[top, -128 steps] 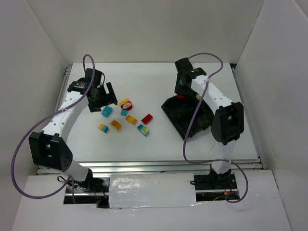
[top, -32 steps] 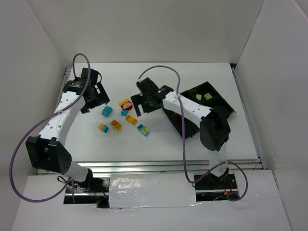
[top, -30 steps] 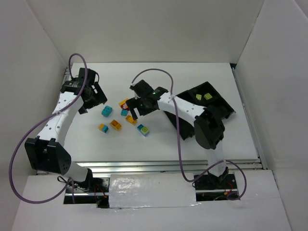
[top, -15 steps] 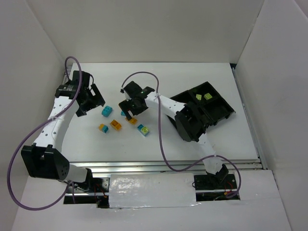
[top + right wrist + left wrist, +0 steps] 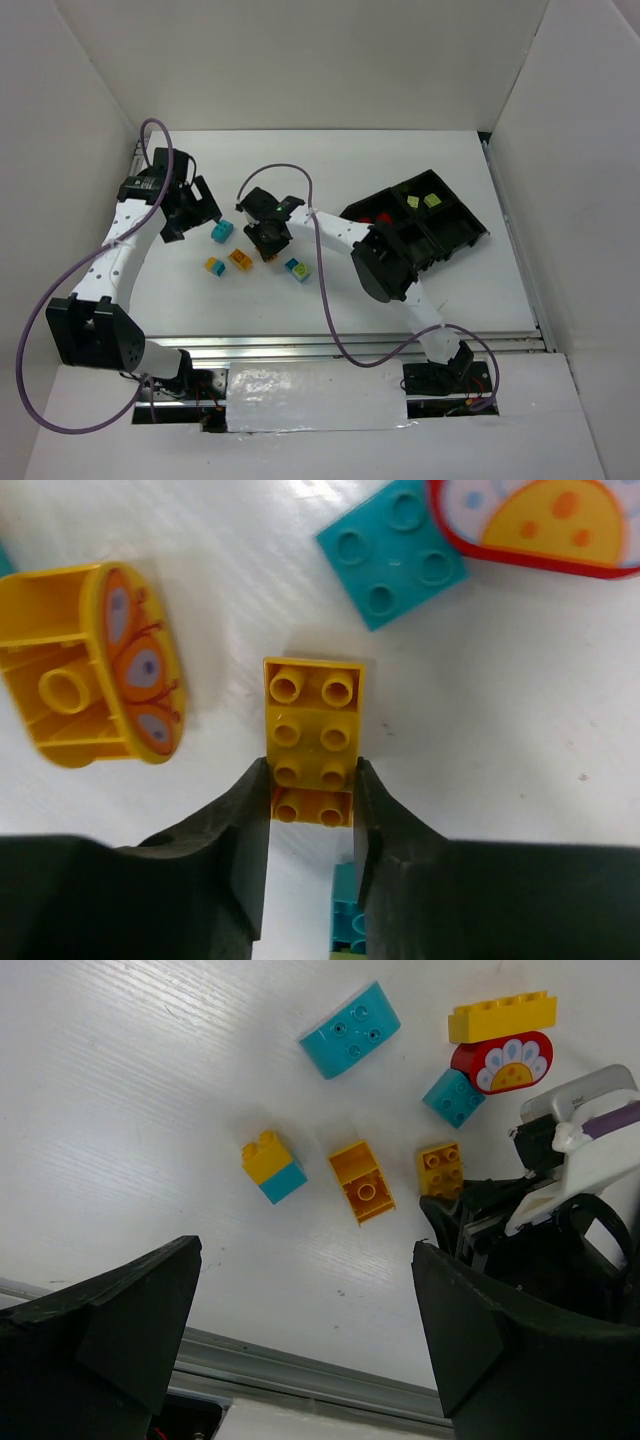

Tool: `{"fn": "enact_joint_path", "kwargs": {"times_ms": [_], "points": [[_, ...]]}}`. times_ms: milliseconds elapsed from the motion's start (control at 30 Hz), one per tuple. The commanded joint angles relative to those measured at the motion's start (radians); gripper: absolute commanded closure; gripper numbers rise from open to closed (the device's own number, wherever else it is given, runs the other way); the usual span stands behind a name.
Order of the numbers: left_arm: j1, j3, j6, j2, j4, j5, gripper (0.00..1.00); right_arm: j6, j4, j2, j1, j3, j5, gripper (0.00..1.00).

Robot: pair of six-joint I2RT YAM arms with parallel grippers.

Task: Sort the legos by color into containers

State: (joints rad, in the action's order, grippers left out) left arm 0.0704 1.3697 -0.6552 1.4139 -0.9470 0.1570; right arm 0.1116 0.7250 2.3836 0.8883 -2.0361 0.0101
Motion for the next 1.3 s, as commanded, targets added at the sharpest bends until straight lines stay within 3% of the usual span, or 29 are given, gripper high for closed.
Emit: {"fn": "enact_joint_path", "kwargs": {"times_ms": [0,67,267,400,500,633,767,1000,1167,1200,1233,1267], "points": [[-0.003,-0.003,0.025,0.008,0.031,-0.019,0.01,0.023,-0.007,-0.020,-0.028,-0.030,-0.064,0.91],[-0.003,0.000,0.026,0.008,0.031,-0.017,0.01,0.043,-0.007,-0.059,-0.034,-0.030,-0.088,1.00],[-0.003,0.003,0.026,0.000,0.043,-0.008,0.01,0.169,-0.030,-0.302,-0.139,0.053,-0.137,1.00],[-0.003,-0.004,0.025,-0.004,0.060,-0.002,0.01,0.327,-0.019,-0.512,-0.372,0.235,-0.073,1.00],[-0.003,-0.008,0.023,-0.009,0.073,0.004,0.01,0.393,0.046,-0.610,-0.483,0.344,-0.139,1.00],[-0.003,0.006,0.025,0.003,0.071,0.010,0.00,0.464,0.136,-0.693,-0.723,0.477,-0.196,1.00],[-0.003,0.019,0.034,0.017,0.063,0.009,0.00,0.505,0.090,-0.809,-0.914,0.699,-0.197,1.00],[-0.001,0.019,0.051,0.043,0.071,-0.022,0.01,0.510,0.103,-0.798,-0.997,0.749,-0.286,1.00],[-0.001,0.022,0.058,0.046,0.074,-0.045,0.01,0.525,0.108,-0.721,-1.013,0.683,-0.295,0.94],[-0.001,0.020,0.062,0.046,0.077,-0.047,0.01,0.522,0.111,-0.713,-1.013,0.668,-0.289,0.89],[-0.003,0.020,0.063,0.046,0.077,-0.051,0.01,0.520,0.116,-0.696,-1.011,0.640,-0.285,0.83],[-0.001,0.020,0.063,0.046,0.076,-0.053,0.01,0.523,0.120,-0.690,-1.009,0.628,-0.285,0.54]]}}
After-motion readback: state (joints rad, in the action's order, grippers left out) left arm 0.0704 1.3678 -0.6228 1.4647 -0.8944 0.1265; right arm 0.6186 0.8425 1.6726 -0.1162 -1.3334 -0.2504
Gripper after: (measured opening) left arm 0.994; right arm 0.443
